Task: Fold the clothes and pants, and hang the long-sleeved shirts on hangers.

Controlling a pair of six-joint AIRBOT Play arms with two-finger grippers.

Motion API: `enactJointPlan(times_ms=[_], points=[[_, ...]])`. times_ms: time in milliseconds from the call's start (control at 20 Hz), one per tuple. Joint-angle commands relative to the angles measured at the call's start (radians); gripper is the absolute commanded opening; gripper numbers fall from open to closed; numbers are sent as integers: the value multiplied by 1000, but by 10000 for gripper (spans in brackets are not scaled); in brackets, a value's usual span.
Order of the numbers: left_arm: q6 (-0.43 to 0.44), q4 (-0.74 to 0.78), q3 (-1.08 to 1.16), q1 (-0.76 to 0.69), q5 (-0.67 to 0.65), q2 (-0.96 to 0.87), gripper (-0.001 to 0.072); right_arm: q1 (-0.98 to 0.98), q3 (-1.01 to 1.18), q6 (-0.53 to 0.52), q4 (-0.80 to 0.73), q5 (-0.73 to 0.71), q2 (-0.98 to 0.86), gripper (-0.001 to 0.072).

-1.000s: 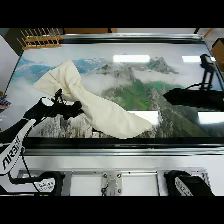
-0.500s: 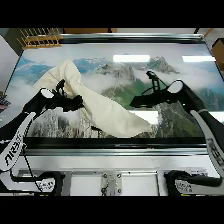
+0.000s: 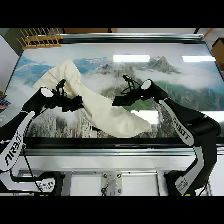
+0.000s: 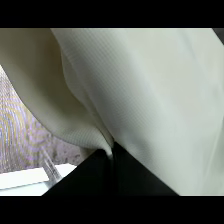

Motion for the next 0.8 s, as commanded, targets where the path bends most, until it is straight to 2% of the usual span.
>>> enactJointPlan(times_ms=[0,50,100,150,300,400,500,750], points=[[0,2,1,0,-3,0,16,20,37,-4,7,-2,-47,578],[0,2,1,0,-4,0,16,20,37,-5,6,-5,-47,483],[0,2,1,0,-9,0,16,18,39,-5,7,-10,-45,195],[0,5,1,3,-15,7,16,13,48,-3,6,-8,-39,18],[0,41,63,55,-91,98,15,-38,116,-4,-19,-2,62,14],[1,88,180,97,-188,209,16,-101,196,5,-28,27,198,14],[0,71,314,120,-270,338,16,-156,259,42,-28,63,353,14],[-1,74,547,23,-306,610,16,-181,278,121,-39,67,729,14]])
